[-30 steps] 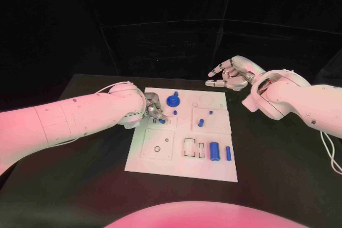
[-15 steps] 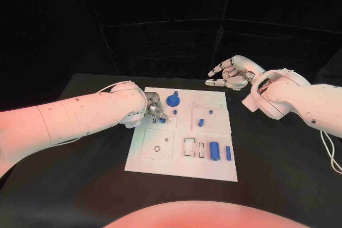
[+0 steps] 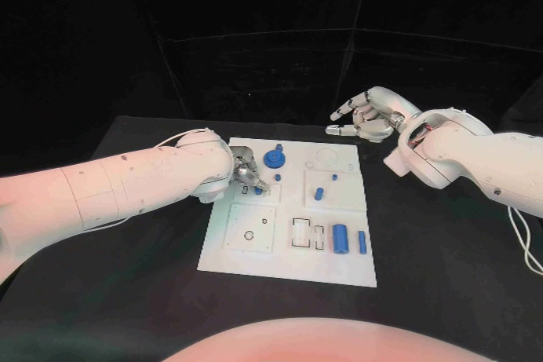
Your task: Assemble the parts on the task board
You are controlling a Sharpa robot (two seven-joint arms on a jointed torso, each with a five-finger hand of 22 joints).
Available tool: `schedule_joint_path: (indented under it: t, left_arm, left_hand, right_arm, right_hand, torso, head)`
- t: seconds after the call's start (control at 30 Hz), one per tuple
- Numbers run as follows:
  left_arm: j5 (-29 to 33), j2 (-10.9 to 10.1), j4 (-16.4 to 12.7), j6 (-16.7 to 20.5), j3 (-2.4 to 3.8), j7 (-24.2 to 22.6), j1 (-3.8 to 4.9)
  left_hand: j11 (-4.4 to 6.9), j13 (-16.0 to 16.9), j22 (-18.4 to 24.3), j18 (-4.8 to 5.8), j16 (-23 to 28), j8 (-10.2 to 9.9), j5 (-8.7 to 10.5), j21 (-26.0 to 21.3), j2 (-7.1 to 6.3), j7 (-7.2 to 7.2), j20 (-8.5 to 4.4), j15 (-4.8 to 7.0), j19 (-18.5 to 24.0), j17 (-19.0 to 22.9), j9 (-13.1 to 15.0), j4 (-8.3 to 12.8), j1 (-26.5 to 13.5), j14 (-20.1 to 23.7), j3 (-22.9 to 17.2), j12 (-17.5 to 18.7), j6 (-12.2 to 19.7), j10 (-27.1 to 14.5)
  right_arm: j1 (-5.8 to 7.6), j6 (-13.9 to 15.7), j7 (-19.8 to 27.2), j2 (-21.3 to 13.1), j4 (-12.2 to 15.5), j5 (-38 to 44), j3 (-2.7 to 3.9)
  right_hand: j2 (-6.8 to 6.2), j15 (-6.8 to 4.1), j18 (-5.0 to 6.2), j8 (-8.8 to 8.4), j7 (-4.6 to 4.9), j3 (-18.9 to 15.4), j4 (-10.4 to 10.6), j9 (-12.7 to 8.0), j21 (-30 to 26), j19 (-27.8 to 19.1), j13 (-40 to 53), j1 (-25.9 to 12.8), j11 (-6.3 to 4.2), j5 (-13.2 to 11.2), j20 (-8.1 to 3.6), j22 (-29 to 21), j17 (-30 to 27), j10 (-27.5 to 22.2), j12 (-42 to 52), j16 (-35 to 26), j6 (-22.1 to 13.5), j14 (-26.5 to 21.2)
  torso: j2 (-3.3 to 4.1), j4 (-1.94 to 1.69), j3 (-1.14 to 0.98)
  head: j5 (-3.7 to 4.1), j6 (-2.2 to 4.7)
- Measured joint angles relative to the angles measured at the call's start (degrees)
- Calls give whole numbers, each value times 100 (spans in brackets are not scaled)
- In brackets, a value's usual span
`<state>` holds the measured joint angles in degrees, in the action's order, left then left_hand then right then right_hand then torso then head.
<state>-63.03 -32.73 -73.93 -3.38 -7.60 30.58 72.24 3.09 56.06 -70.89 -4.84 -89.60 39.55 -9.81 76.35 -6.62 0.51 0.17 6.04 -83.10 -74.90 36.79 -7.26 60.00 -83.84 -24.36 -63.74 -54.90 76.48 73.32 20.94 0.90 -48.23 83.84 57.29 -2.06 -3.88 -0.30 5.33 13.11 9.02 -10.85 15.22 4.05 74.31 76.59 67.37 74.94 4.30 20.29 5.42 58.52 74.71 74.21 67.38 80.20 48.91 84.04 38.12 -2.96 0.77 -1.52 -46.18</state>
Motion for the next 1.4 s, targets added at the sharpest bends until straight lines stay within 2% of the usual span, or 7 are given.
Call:
schedule_joint_path:
  t: [0.17,0.43,0.6,0.7,0.83,1.07,1.4]
  left_arm:
    - [0,15,33,-6,0,13,0]
    - [4,13,77,-5,-1,27,-3]
    - [16,-70,30,21,4,27,-3]
    - [38,-137,-35,55,22,26,5]
    - [100,-199,-95,96,136,25,12]
    - [286,-313,-194,160,461,-8,95]
    - [492,-400,11,-176,616,-62,365]
  left_hand:
    - [0,-2,-27,0,0,2,0,22,29,-11,-6,0,-6,0,29,-123,-122,0,198,0,-11,0]
    - [-1,-44,-18,0,0,2,0,22,-91,-20,-6,0,-6,0,80,-388,-362,0,772,0,-21,0]
    - [-10,-97,32,0,0,-67,562,-21,-128,37,-6,0,-6,0,97,-638,-418,0,1299,0,39,-9]
    - [-75,-169,54,0,0,-192,627,-64,-105,107,-6,-1,-6,0,63,-816,-421,0,1575,62,174,-98]
    - [-113,-355,67,0,0,-317,667,-69,7,164,23,-28,24,0,-28,-932,-400,-27,1918,208,272,-238]
    - [-219,-775,211,0,0,-604,666,-239,169,275,96,-115,97,0,-260,-913,-172,-12,2281,529,444,-506]
    - [-289,-985,380,0,0,-798,666,-369,267,337,151,-156,152,0,-522,-877,192,-11,2394,649,506,-576]
  right_arm:
    - [0,-1,0,10,-3,-1,0]
    - [0,-1,-5,11,-4,-1,0]
    - [0,-1,-6,9,-9,-1,0]
    - [0,0,-7,8,-19,-2,0]
    - [0,1,-6,10,-35,-5,0]
    - [0,2,-4,24,-88,-17,0]
    - [0,2,-2,39,-146,-34,-1]
  right_hand:
    - [0,0,0,19,0,-19,19,0,0,0,0,0,0,-50,0,0,6,0,0,0,0,0]
    - [29,0,0,19,0,-35,35,-5,0,0,-13,-29,0,-129,0,-6,6,0,0,0,0,0]
    - [29,0,0,19,0,-38,38,-5,0,0,-19,-29,0,-129,0,-17,6,0,0,-3,0,0]
    - [29,0,0,19,0,-51,51,-4,0,0,-24,-29,-21,-129,0,-19,3,-21,0,-22,0,0]
    - [29,0,0,18,0,-51,51,-5,-23,0,-35,-29,-21,-134,0,-32,-3,-21,0,-22,0,0]
    - [52,0,0,18,0,-51,51,-4,-23,0,-35,-52,-21,-150,0,-31,-3,-21,0,-22,0,0]
    - [52,0,0,18,13,-65,65,-4,-23,0,-34,-52,-21,-150,0,-31,-2,-21,0,-21,-13,0]
  torso:
    - [0,0,2]
    - [-2,0,2]
    - [-3,0,3]
    - [-3,0,3]
    - [-3,0,3]
    - [-3,0,1]
    - [-3,-1,-2]
  head:
    - [13,1]
    - [14,23]
    - [14,33]
    - [14,38]
    - [24,48]
    - [35,65]
    - [29,70]
